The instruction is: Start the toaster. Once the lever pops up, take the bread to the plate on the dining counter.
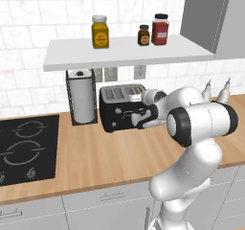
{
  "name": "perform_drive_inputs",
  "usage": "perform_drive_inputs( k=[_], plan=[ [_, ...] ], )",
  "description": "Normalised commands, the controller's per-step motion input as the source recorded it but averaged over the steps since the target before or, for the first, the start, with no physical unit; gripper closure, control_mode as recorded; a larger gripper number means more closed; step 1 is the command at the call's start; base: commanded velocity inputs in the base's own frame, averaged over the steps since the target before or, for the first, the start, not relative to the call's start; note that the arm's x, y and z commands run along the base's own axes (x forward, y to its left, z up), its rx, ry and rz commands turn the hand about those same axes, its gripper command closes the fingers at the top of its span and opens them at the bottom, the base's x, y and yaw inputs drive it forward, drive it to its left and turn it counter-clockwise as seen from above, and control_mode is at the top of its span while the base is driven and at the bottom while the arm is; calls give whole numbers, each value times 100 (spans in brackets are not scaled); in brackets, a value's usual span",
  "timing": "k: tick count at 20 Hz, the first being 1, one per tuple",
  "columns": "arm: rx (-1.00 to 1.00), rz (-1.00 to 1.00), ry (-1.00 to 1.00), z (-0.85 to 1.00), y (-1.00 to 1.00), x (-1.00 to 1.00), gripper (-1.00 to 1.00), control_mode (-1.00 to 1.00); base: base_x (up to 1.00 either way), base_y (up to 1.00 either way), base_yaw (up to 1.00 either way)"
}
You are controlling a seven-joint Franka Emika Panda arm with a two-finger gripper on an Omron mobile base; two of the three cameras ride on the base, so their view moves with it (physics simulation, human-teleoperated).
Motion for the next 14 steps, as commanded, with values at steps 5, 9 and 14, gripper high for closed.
perform_drive_inputs(
  k=[5,9,14],
  plan=[
    [0,0,0,0,0,0,-100,-100,0,0,0],
    [0,0,0,0,0,0,-100,-100,0,0,0],
    [0,0,0,0,0,0,-100,-100,0,0,0]
  ],
)
